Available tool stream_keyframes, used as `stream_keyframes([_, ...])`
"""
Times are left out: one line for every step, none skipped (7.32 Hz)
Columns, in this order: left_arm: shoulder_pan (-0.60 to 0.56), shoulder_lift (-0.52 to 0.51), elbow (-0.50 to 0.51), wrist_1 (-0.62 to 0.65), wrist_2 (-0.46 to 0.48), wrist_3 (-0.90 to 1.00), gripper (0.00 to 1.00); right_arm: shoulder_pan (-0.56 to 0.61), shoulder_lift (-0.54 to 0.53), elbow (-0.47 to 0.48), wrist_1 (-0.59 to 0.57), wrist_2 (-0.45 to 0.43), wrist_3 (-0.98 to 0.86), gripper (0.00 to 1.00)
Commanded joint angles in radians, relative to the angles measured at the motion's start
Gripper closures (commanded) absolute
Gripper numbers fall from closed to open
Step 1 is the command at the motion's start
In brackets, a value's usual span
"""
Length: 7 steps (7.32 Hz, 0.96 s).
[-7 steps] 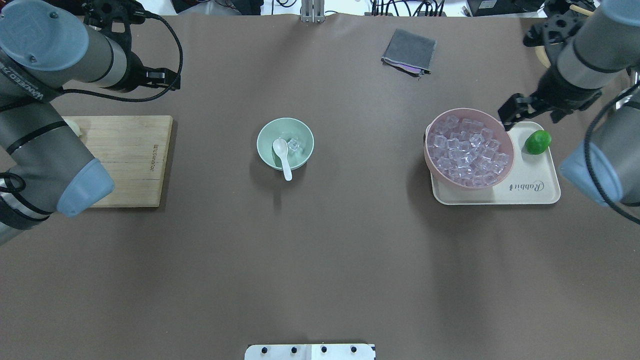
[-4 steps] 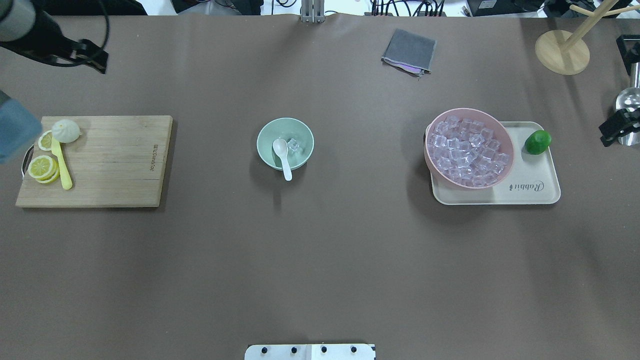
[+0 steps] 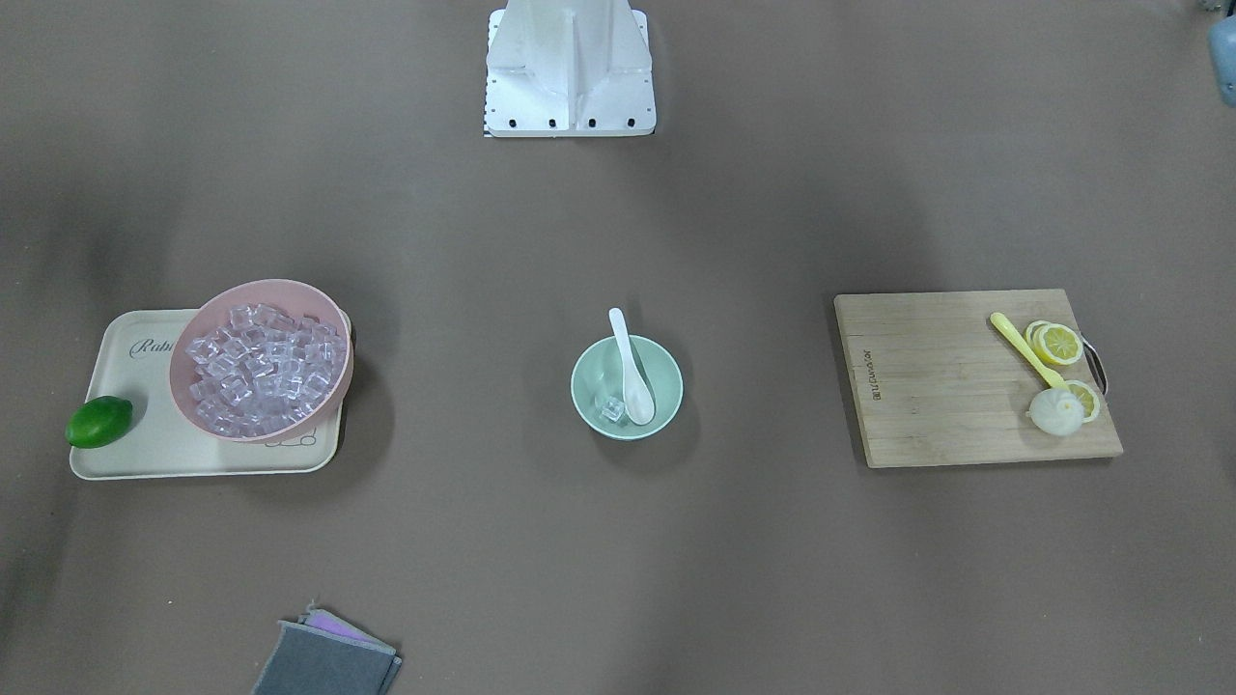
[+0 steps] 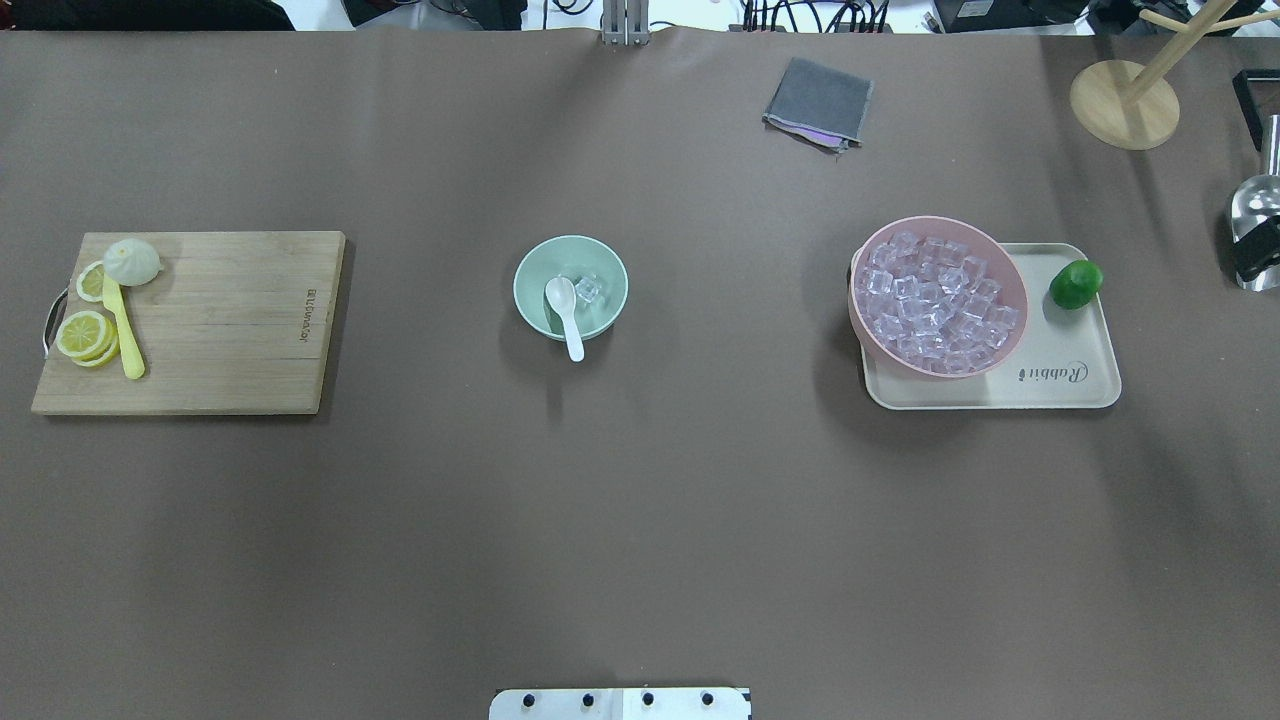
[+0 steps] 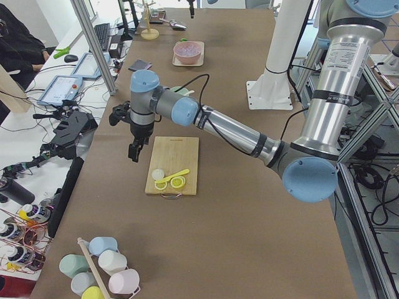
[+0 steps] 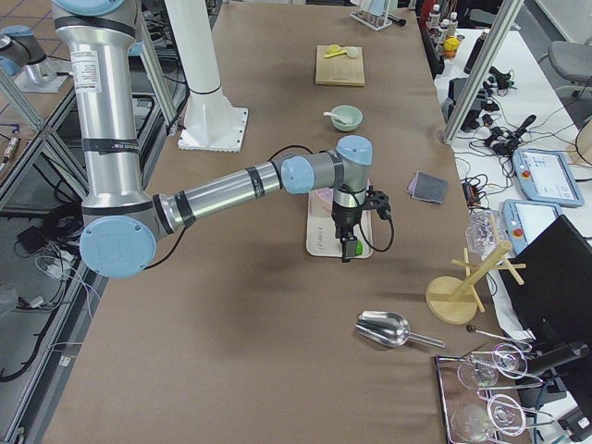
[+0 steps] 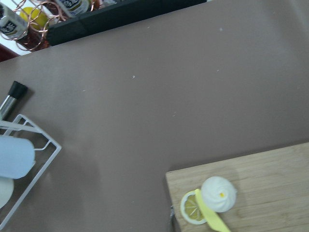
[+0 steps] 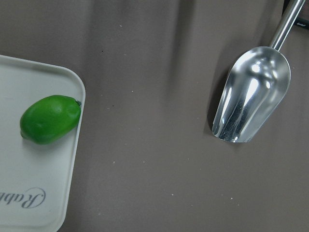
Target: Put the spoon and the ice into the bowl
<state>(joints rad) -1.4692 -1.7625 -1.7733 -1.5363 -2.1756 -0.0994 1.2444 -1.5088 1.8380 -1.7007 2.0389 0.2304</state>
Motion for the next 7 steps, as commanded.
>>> stream_keyframes([-0.088,0.107,0.020,-0.008,-0.033,0.063,0.02,0.097,-0.020,-0.044,0.015,0.144,0.001,0.00])
stream_keyframes([-0.124,0.147,0.025,-0.008,-0.083,0.066,0.02,0.165,-0.030,-0.089,0.016,0.261,-0.008,0.00])
stream_keyframes([-0.141,0.197,0.018,-0.010,-0.102,0.069,0.02,0.196,-0.059,-0.091,0.016,0.283,-0.037,0.00])
stream_keyframes([-0.143,0.230,0.023,-0.008,-0.105,0.067,0.02,0.213,-0.080,-0.101,0.016,0.284,-0.093,0.00])
stream_keyframes([-0.143,0.248,0.022,-0.007,-0.107,0.067,0.02,0.230,-0.093,-0.112,0.016,0.285,-0.108,0.00])
stream_keyframes([-0.143,0.262,0.018,-0.002,-0.107,0.063,0.02,0.248,-0.112,-0.115,0.016,0.297,-0.109,0.00])
stream_keyframes([-0.145,0.264,0.031,0.005,-0.104,0.058,0.02,0.254,-0.132,-0.115,0.016,0.329,-0.109,0.00])
